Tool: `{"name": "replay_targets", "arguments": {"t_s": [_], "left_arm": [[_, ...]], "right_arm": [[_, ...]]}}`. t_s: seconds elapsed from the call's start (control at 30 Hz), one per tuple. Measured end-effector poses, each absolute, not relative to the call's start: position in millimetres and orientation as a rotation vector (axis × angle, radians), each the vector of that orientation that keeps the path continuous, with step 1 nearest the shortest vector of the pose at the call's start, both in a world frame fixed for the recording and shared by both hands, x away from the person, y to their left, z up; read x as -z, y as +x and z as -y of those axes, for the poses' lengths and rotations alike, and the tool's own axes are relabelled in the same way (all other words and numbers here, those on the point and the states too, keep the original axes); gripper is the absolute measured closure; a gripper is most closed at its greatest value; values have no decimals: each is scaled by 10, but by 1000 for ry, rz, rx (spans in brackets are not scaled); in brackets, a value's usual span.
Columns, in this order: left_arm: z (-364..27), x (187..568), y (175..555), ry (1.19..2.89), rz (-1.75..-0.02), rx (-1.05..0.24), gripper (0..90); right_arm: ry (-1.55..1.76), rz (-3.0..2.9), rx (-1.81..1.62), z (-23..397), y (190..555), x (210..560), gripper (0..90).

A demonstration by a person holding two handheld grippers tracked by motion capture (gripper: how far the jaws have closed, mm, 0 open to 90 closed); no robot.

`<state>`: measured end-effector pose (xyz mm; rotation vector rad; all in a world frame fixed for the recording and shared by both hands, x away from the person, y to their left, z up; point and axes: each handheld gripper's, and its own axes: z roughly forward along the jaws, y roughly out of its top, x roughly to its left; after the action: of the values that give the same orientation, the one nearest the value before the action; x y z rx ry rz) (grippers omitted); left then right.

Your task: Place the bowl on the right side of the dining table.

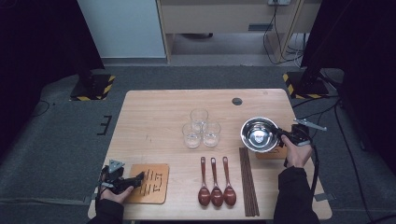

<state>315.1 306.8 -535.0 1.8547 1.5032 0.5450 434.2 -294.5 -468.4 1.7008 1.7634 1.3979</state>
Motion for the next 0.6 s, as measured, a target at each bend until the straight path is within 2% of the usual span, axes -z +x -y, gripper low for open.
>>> {"name": "replay_targets", "arguments": {"t_s": [0.6], "left_arm": [[-3068, 5350, 3152, 1855, -1503, -545, 15]], "right_arm": [[1787, -1710, -1288, 3212, 4417, 4849, 832]]}}
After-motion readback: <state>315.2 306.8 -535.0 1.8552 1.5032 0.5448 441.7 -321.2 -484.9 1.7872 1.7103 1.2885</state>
